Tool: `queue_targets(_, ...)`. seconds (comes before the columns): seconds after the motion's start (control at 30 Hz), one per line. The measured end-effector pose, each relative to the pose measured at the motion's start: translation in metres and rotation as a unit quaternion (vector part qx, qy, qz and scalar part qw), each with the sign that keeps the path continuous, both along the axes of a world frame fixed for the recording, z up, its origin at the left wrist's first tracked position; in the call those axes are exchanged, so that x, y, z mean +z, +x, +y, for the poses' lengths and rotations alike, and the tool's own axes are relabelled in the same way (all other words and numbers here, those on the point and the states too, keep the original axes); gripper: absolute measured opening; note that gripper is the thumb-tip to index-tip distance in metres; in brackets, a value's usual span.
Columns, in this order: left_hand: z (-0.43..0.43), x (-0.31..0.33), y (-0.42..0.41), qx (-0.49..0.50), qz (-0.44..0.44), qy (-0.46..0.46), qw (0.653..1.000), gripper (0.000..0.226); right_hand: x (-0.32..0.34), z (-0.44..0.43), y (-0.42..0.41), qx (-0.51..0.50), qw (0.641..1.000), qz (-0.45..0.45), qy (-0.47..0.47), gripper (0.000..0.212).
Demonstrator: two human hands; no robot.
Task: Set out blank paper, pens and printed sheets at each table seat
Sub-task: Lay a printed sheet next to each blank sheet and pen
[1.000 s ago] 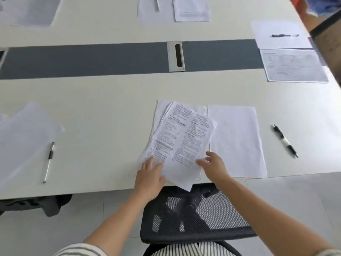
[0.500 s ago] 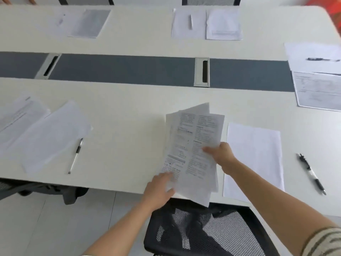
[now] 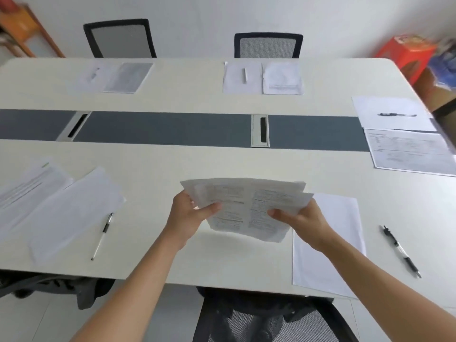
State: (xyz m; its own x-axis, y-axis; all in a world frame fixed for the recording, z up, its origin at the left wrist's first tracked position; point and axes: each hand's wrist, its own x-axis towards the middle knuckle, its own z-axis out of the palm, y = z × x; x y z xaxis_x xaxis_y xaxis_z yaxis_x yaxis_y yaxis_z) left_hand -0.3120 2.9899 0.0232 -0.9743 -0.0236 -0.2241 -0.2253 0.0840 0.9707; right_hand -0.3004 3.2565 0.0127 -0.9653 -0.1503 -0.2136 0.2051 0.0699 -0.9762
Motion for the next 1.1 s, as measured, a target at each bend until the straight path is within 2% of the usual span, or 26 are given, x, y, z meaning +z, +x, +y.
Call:
queue_targets(0.1,0.007,-0.021,0.009,-0.02,-0.029,-0.039,0.999,0.027,-0.011,-0.001,-0.003,0.008,1.0,-0.025,0.014,0.021)
queue_targets(0.2,0.012,-0.035,0.017,-0.023,-0.06,-0.058,0.996,0.027,-0.03,-0.006,0.001,0.014,0.998,-0.051,0.029,0.026)
queue_targets(0.27,0.013,-0.036,0.019,-0.016,-0.064,-0.068,0.995,0.026,-0.039,-0.009,0.003,-0.005,0.997,-0.058,0.046,0.025)
queue_targets(0.37,0.01,-0.031,0.017,0.002,-0.059,-0.075,0.995,0.01,-0.038,-0.013,-0.001,-0.051,0.995,-0.078,0.044,0.013)
queue_targets(0.43,0.006,-0.034,0.016,0.033,-0.054,-0.116,0.991,0.016,-0.042,-0.014,-0.009,-0.078,0.99,-0.11,0.033,0.009)
queue_targets(0.53,-0.001,-0.053,0.026,0.058,-0.084,-0.228,0.968,0.039,-0.067,-0.018,-0.024,-0.096,0.976,-0.183,0.067,0.009)
queue_targets(0.67,0.0,-0.087,0.06,-0.034,-0.124,-0.328,0.936,0.042,-0.11,-0.025,-0.035,-0.091,0.948,-0.264,0.151,0.01)
queue_targets(0.8,0.011,-0.11,0.086,-0.157,-0.117,-0.409,0.891,0.044,-0.131,-0.026,-0.043,-0.079,0.943,-0.259,0.191,0.003)
queue_targets(0.87,0.016,-0.117,0.09,-0.197,-0.11,-0.439,0.87,0.048,-0.132,-0.019,-0.044,-0.066,0.939,-0.239,0.238,0.021)
queue_targets(0.93,0.022,-0.122,0.088,-0.231,-0.09,-0.472,0.846,0.051,-0.128,-0.001,-0.035,-0.07,0.918,-0.194,0.338,0.041)
queue_targets(1.03,0.032,-0.128,0.08,-0.27,-0.054,-0.507,0.816,0.056,-0.13,0.046,0.0,-0.048,0.857,-0.1,0.503,0.055)
queue_targets(1.1,0.036,-0.135,0.074,-0.297,-0.04,-0.53,0.793,0.062,-0.136,0.077,0.031,0.02,0.815,-0.107,0.57,0.072)
